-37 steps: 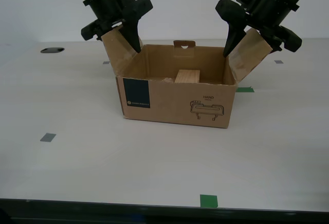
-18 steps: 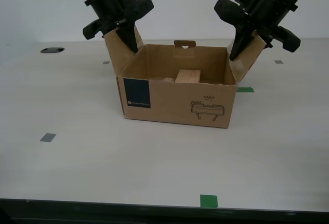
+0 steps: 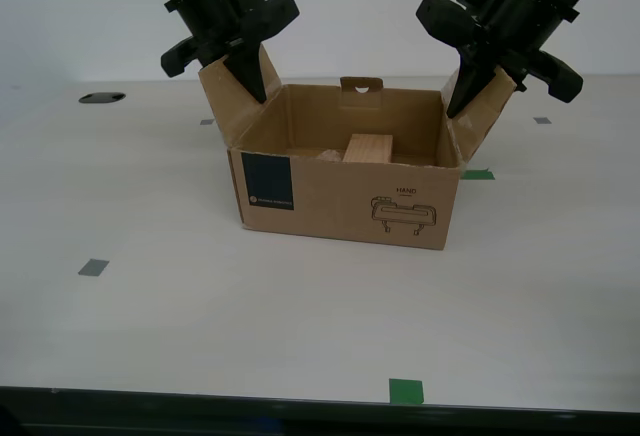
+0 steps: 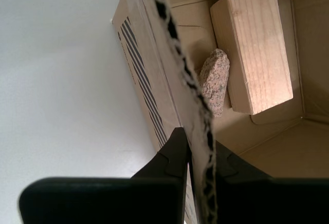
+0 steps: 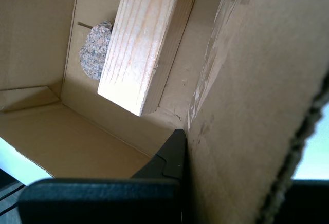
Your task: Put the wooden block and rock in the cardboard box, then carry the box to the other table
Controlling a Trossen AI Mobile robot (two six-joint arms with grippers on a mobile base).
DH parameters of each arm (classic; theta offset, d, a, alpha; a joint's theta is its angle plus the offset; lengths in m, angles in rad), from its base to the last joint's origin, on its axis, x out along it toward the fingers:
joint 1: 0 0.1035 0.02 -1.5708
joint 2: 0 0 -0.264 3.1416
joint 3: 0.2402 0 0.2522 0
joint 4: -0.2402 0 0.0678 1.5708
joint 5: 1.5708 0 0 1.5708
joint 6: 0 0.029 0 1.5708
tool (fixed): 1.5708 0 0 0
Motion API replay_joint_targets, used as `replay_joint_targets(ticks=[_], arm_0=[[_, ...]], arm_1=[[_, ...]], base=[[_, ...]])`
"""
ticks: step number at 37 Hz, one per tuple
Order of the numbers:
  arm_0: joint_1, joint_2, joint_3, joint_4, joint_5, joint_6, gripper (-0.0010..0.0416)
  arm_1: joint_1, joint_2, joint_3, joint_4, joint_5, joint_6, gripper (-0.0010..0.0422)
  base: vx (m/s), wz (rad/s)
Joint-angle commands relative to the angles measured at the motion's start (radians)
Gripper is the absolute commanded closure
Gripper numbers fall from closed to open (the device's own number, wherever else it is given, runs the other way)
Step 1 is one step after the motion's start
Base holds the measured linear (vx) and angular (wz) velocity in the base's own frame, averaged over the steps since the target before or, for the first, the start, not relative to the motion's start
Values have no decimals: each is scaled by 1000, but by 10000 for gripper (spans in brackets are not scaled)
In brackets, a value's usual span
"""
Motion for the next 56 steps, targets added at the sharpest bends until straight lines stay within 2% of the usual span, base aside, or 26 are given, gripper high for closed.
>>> replay_joint_targets(ticks=[1, 11, 13, 21, 27, 30, 37, 45, 56], arm_0=[[1, 0, 0, 2, -9, -2, 407], [2, -23, 0, -6, -9, 34, 406], [2, -24, 0, -7, -9, 35, 407], [3, -40, 0, -20, -10, 35, 406], [3, -89, 0, -33, -10, 35, 406], [3, -121, 0, -42, -13, 37, 406], [3, -202, 0, -97, -13, 45, 406], [3, -269, 0, -137, -13, 97, 406], [4, -299, 0, -195, -13, 87, 406]], arm_1=[[-2, 0, 2, 0, 7, 2, 413], [-4, -15, 2, -17, 13, 2, 413], [-5, -24, 2, -18, 24, 0, 413], [-15, -85, 2, -43, 24, -23, 413], [-23, -122, 2, -75, 24, -27, 413], [-27, -136, 2, -82, 24, -46, 413], [-52, -174, 2, -106, 70, -53, 413], [-89, -208, 2, -136, 70, -71, 413], [-115, -238, 2, -180, 68, -90, 413]], base=[[0, 0], [0, 0], [0, 0], [0, 0], [-9, 0], [-15, 3], [-18, 8], [-19, 16], [-34, 13]])
